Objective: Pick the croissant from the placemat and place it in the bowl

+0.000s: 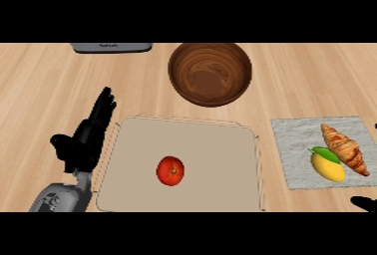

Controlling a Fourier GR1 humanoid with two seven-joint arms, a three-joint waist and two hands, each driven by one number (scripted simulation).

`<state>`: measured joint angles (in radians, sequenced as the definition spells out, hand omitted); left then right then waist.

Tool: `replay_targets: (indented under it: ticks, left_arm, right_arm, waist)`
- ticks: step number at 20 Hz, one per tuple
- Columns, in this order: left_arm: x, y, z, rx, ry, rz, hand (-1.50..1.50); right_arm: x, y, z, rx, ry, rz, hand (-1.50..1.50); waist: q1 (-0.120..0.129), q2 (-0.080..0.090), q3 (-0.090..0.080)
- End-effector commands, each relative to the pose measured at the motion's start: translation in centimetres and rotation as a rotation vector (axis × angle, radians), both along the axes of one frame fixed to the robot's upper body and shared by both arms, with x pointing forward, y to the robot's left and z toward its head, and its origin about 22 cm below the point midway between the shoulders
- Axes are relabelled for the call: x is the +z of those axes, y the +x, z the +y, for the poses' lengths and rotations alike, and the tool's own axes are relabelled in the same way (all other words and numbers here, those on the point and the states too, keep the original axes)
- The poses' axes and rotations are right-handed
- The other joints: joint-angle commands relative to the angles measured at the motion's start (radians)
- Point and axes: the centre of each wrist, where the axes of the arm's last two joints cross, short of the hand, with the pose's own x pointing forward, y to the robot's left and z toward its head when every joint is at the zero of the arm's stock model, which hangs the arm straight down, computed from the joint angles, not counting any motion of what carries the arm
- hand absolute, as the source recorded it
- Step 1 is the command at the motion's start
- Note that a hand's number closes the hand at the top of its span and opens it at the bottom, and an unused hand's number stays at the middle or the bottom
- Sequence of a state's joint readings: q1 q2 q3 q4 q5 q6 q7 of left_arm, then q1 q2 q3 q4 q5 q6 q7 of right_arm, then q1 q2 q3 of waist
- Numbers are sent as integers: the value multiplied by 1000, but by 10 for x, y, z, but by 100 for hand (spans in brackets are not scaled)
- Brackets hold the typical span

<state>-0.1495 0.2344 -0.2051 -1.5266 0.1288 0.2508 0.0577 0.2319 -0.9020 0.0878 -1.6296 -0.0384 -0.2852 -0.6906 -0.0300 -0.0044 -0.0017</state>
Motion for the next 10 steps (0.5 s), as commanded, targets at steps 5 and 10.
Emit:
replay_targets:
  ticks: [5, 10]
  left_arm:
    - [3, 9, -8, -4, -2, -12, 0]
    - [7, -6, -21, -41, -25, 1, 0]
  right_arm:
    - [43, -7, 15, -147, -133, 222, -150]
    - [30, 2, 24, -239, -223, 351, -150]
  waist:
    - [13, 3, 0]
    - [37, 4, 1]
